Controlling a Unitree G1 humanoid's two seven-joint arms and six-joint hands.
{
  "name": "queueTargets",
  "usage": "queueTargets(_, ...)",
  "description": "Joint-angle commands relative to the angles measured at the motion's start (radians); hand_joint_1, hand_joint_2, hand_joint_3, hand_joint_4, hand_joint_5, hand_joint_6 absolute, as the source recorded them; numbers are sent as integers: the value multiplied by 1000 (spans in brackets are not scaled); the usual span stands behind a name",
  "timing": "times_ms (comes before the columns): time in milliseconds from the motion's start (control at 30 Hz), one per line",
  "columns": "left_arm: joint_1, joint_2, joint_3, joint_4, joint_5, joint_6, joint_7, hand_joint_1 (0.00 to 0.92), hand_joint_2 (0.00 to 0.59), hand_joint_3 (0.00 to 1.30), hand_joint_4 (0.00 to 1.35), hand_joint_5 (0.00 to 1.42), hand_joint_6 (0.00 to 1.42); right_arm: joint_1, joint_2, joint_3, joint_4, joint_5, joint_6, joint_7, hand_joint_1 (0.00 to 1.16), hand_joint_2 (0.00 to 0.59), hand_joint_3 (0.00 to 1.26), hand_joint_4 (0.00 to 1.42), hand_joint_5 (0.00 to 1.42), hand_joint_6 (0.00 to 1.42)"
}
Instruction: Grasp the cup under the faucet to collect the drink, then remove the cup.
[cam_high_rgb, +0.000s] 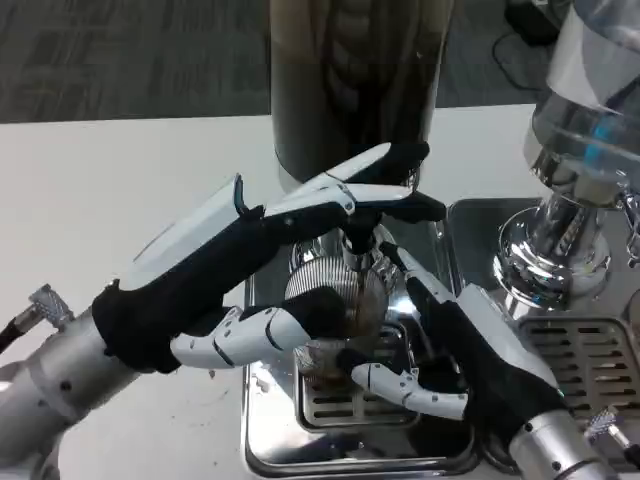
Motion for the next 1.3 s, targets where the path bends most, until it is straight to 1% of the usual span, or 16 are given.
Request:
queueTargets(33,26,19,-6,-16,20,12,-8,0,261,268,47,256,208,-6,6,8,20,5,-16,-6,490,180,0,0,0,0)
queueTargets(100,28,21,-4,-20,22,14,-6,0,261,268,48,257,208,-6,15,8,29,12,-22,-14,493,178,0,0,0,0)
queueTargets(233,33,24,-1,-26,24,21,-2,0,262,271,48,257,208,-9,19,13,39,11,-34,-21,519,180,0,0,0,0)
queueTargets(300,35,26,1,-29,26,22,2,0,262,276,56,266,208,-3,29,15,42,17,-47,-33,523,181,0,0,0,0)
queueTargets(400,39,27,11,-31,36,18,13,0,262,277,57,268,208,-4,32,17,45,1,-41,-40,527,183,0,0,0,0)
queueTargets(433,42,27,23,-31,46,15,26,0,262,277,58,268,208,-2,32,15,43,0,-41,-43,529,183,0,0,0,0)
queueTargets(500,50,22,57,-25,67,2,61,0,255,277,49,265,142,3,31,15,36,-7,-45,-54,531,184,0,0,0,0)
queueTargets(567,58,15,92,-22,82,-2,95,0,249,269,39,251,119,1,31,19,36,-7,-46,-54,533,183,0,0,0,0)
queueTargets(667,72,7,134,-16,96,2,134,0,241,263,22,240,96,0,32,21,37,-3,-49,-52,539,180,0,0,0,0)
queueTargets(767,84,1,164,-13,111,1,165,0,235,255,2,221,80,0,33,22,40,0,-52,-56,543,179,0,0,0,0)
queueTargets(867,99,-4,206,-5,126,4,204,0,234,232,0,177,48,1,32,21,40,1,-61,-60,546,178,0,0,0,0)
queueTargets(1000,126,-8,252,9,148,5,259,0,233,229,0,170,45,-4,31,23,50,8,-74,-56,548,177,0,0,0,0)
queueTargets(1067,160,-24,286,6,172,15,302,0,238,228,0,162,36,-4,34,26,52,5,-77,-61,549,177,0,0,0,0)
queueTargets(1300,253,-64,347,-20,247,29,416,0,245,220,0,150,26,-13,51,28,67,6,-82,-73,551,177,0,0,0,0)
